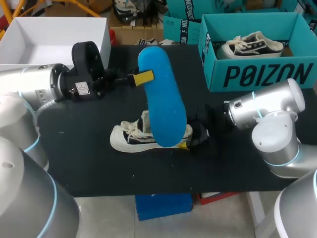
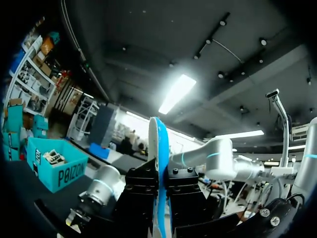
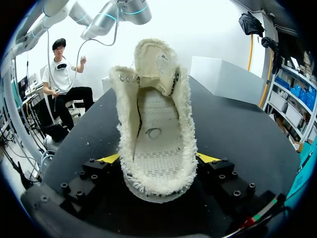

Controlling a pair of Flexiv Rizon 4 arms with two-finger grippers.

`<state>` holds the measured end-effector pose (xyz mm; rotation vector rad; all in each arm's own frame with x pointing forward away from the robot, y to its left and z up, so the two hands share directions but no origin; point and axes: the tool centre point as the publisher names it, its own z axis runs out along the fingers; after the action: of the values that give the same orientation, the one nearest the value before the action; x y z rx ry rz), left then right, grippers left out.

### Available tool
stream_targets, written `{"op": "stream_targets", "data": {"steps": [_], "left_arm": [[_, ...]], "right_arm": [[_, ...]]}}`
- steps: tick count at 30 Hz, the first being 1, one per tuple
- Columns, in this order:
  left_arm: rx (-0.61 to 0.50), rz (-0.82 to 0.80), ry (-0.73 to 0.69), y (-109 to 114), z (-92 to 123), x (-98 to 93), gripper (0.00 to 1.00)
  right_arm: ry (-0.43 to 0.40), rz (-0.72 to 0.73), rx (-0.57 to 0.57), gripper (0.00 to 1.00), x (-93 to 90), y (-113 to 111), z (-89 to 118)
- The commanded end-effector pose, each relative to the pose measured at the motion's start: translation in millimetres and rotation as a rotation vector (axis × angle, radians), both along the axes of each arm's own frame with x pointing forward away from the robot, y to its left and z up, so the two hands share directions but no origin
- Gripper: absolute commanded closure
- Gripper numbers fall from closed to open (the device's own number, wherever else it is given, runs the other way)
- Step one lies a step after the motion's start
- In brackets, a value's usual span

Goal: Take the shoe out of the shoebox, open the shoe tongue, remove and reinsert the insole, then place the shoe into the shoebox

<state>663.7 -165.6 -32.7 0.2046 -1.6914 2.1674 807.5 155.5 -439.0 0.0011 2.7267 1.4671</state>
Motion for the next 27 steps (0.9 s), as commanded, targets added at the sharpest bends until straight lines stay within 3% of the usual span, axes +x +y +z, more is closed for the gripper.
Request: {"op": "stream_targets", "data": {"steps": [1,23,24,25,27], "left_arm": [[-0.012,0.011,0.005,1.8,-2.5,-3.1,1.00],[-0.012,0.011,0.005,1.8,-2.5,-3.1,1.00],[-0.012,0.011,0.005,1.8,-2.5,-3.1,1.00],[-0.012,0.011,0.005,1.8,-2.5,-3.1,1.00],[-0.012,0.011,0.005,1.8,-2.5,-3.1,1.00]], "right_arm": [[0.000,-0.002,-0.001,1.00,2.0,1.5,-4.7],[0.009,0.006,-0.019,1.00,1.9,-0.6,-4.2],[0.014,0.010,-0.026,0.69,1.8,-1.6,-3.6],[0.016,0.012,-0.040,0.00,1.6,-3.1,-2.7],[0.017,0.018,-0.082,0.00,0.4,-8.3,-0.8]]}}
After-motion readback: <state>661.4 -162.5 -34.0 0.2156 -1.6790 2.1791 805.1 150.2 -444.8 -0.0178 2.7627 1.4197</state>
